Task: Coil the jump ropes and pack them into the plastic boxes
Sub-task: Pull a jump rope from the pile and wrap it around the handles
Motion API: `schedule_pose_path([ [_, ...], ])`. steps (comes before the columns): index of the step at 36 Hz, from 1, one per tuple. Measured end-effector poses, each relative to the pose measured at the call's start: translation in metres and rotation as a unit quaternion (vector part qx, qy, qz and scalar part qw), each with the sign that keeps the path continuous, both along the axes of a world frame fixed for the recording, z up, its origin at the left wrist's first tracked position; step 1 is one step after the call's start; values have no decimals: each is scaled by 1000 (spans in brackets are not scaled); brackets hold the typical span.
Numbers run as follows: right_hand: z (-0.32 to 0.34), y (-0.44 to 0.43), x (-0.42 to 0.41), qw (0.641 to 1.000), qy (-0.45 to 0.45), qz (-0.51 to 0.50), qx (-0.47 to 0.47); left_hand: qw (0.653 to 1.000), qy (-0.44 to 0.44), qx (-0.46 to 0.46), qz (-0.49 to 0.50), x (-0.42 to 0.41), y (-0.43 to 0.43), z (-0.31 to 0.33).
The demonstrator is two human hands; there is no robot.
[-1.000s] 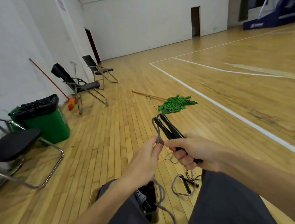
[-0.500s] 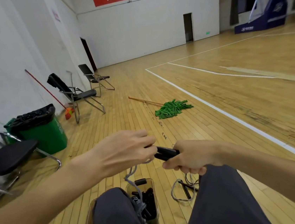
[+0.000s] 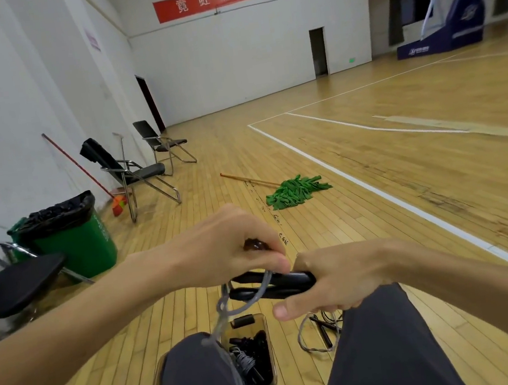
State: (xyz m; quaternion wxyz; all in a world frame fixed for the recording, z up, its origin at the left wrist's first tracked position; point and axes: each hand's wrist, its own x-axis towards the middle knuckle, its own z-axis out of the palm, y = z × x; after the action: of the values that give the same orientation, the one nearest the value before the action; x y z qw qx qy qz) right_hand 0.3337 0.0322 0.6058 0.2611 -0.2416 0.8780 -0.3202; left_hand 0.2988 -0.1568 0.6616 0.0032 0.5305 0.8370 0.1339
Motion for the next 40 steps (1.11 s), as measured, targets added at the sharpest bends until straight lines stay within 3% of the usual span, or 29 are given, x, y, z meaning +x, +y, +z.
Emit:
schedule_pose_path([
  [12, 1, 1, 8, 1000, 23, -13, 0, 997, -73, -11, 8, 9, 19, 8],
  [18, -2, 4, 11, 998, 28, -13, -46, 984, -176, 36, 19, 2, 17, 9],
  [23, 3, 6, 14, 991, 28, -3, -135, 939, -307, 153, 16, -8, 5, -6],
  [30, 0, 11, 2, 976, 14, -10, -219, 872, -420, 247, 34, -24, 4, -45],
  [32, -2, 14, 0, 971, 17, -20, -236, 840, -467, 276, 35, -26, 1, -49],
  [35, -1, 19, -4, 961, 24, -46, -273, 809, -519, 274, 46, -18, 5, -53],
  [38, 4, 27, -10, 945, 44, -106, -305, 764, -557, 305, 116, -7, 11, -59],
  [40, 7, 31, -13, 939, 58, -149, -305, 761, -553, 300, 158, -3, 14, -62],
])
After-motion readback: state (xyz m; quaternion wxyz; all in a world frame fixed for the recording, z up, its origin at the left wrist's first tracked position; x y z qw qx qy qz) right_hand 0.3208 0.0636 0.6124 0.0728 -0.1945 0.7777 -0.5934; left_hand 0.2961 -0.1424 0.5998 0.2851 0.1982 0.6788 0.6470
